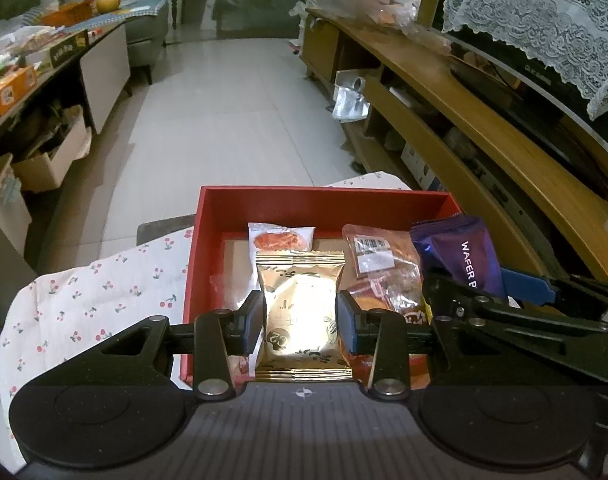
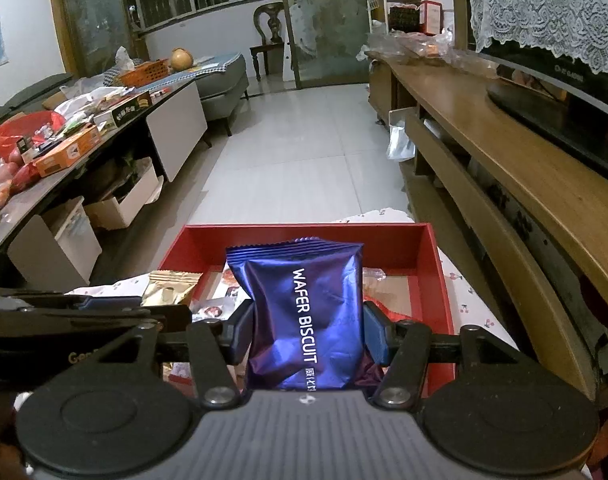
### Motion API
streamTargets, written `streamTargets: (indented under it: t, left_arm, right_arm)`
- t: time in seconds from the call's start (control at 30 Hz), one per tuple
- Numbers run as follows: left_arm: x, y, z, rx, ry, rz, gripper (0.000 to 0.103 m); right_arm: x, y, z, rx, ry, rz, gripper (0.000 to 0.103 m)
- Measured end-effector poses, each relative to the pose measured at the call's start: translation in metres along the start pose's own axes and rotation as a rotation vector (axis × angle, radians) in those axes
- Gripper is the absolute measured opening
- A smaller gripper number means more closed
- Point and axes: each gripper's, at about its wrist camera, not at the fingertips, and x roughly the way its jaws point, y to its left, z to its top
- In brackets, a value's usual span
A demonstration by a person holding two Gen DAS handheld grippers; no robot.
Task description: Organize snacks
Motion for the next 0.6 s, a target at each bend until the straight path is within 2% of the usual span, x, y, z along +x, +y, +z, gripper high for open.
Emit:
streamTargets:
  t: [0.6]
  left_arm:
    - [0.037,0.007,0.010,-0.016,0.027,0.040,0.046]
  right_arm:
    - [0.044,-0.006,0.010,0.017,0.041,-0.002,0.081]
